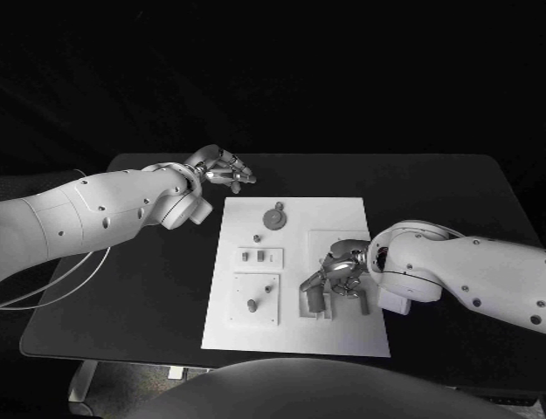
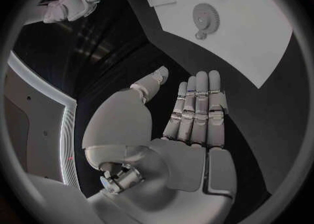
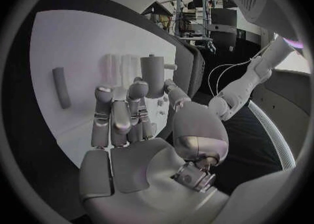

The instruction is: Assemble the parts on the task board

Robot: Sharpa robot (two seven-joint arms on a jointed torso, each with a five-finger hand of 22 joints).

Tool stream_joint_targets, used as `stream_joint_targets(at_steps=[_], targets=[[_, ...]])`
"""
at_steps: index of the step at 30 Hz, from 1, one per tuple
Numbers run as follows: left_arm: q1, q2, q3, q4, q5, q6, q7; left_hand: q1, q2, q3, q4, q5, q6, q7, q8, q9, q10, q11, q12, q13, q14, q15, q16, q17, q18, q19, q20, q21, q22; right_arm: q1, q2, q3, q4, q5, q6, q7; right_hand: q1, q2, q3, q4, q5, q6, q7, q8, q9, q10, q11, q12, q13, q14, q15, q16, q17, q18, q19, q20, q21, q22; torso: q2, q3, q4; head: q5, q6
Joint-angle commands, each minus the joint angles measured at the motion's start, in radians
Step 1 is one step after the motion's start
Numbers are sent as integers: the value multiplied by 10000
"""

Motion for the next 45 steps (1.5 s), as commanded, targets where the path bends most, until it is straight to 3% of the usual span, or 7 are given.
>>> stream_joint_targets(at_steps=[1, 13, 22, 24, 25, 31, 45], targets=[[9, 21, 7, 16, 3, 135, 12, -24, 93, 18, 62, -29, -37, -44, -29, 12, -61, -2, 27, -17, 63, 26, -69, 14, 85, 29, -1, -36, 12, -6, 55, -28, -36, -363, -99, -83, -6, -141, 845, -774, 28, 87, 48, -48, 10, -19, 15, -65, 15, -36, -37, -62, -16, 294, -3, -20, -20, 109, 2, 0, 1, 17, 1], [9, 26, 7, 19, -8, 158, -10, -27, 97, 18, 69, -29, -40, -42, -33, 11, -69, 2, 25, -22, 63, 27, -75, 21, 84, 28, 0, -38, 13, -19, 248, -64, -229, -792, -49, -315, -259, -264, 955, -630, 25, 61, 67, -96, 3, -56, 32, -111, 14, -96, -33, -101, -54, 294, -4, -15, -47, 97, -1, 0, -1, 9, 1], [9, 34, 8, 30, -24, 172, -33, -28, 96, 17, 71, -29, -42, -42, -34, 10, -72, 4, 24, -24, 63, 27, -78, 26, 84, 26, 0, -40, 15, -157, 363, -64, -510, -566, 207, -407, -761, -440, 1068, -186, 22, 29, 79, -147, 2, -99, 46, -152, 22, -173, -36, -143, -89, 294, -34, -15, -83, 94, -1, 0, -1, 24, 1], [10, 28, 8, 33, -32, 173, -41, -29, 96, 17, 72, -29, -42, -41, -35, 10, -73, 5, 24, -25, 63, 27, -79, 27, 84, 26, 0, -40, 15, -163, 367, -64, -522, -454, 296, -418, -871, -484, 1247, -20, 1169, 10, 91, -155, 17, -118, 47, -161, 32, -211, -48, -150, -101, 294, -52, -26, -89, 98, -1, 0, -1, 25, 1], [10, 24, 8, 36, -39, 172, -45, -29, 96, 17, 73, -29, -42, -41, -35, 10, -74, 5, 24, -26, 63, 28, -79, 28, 84, 26, 0, -40, 15, -168, 367, -64, -517, -386, 355, -422, -918, -491, 1256, 21, 1261, 11, 90, -155, 22, -117, 56, -158, 38, -216, -47, -152, -101, 294, -43, -23, -75, 107, -1, 0, -1, 22, 1], [10, 26, 8, 41, -61, 189, -73, -30, 95, 16, 75, -29, -43, -41, -36, 10, -76, 6, 24, -28, 62, 28, -83, 32, 84, 25, 0, -42, 16, -214, 406, -64, -508, -204, 532, -455, -1035, -477, 1264, 106, 1276, 6, 94, -161, 32, -129, 61, -158, 51, -218, -42, -157, -73, 294, -52, -16, -61, 124, -1, -1, -1, 38, 1], [10, 35, 8, 36, -68, 179, -78, -27, 95, 17, 78, -29, -44, -40, -38, 10, -82, 8, 24, -34, 61, 29, -91, 42, 84, 22, 1, -45, 19, -319, 512, -63, -552, -265, 331, -396, -1335, -438, 1265, 292, 1248, -14, 99, -179, 54, -167, 66, -162, 80, -271, -35, -175, -77, 294, -96, -9, -49, 147, -1, -1, -1, 91, 1]])
